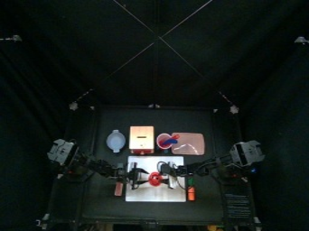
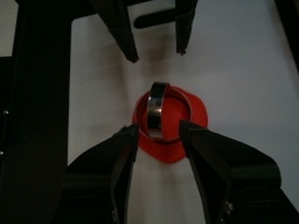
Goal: Get the cutter from the drawer then cut the dough then place the extra dough in the bowl
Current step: Cut the dough
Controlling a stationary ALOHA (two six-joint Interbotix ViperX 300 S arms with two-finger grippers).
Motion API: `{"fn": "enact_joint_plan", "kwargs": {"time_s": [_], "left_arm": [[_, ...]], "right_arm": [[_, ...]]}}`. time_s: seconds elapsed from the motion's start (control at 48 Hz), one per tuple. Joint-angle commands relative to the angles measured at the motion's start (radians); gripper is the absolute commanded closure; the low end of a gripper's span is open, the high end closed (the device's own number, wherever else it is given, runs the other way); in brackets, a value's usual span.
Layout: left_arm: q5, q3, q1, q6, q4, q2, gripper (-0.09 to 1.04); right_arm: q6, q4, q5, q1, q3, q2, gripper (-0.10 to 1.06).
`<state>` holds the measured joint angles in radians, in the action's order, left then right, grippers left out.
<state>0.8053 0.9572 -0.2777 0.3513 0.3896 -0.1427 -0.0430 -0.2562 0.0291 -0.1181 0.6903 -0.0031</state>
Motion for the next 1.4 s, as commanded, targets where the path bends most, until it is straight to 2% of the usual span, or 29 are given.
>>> {"fn": "enact_joint_plan", "kwargs": {"time_s": [0.021, 0.333, 0.812, 1.396], "left_arm": [[0.029, -0.020, 0.006, 0.000, -0.009, -0.021, 0.27], [0.015, -0.104, 0.008, 0.002, -0.020, -0.149, 0.30], [-0.104, -0.138, 0.012, 0.000, -0.018, -0.189, 0.31], [-0.126, -0.133, 0.021, 0.000, -0.009, -0.164, 0.31]], "right_arm": [[-0.002, -0.005, 0.089, 0.023, -0.074, -0.017, 0.17], [-0.002, -0.002, 0.291, 0.029, -0.193, 0.052, 0.17], [0.000, 0.015, 0.328, 0.029, -0.233, 0.086, 0.17], [0.000, 0.015, 0.333, 0.025, -0.238, 0.086, 0.18]]}}
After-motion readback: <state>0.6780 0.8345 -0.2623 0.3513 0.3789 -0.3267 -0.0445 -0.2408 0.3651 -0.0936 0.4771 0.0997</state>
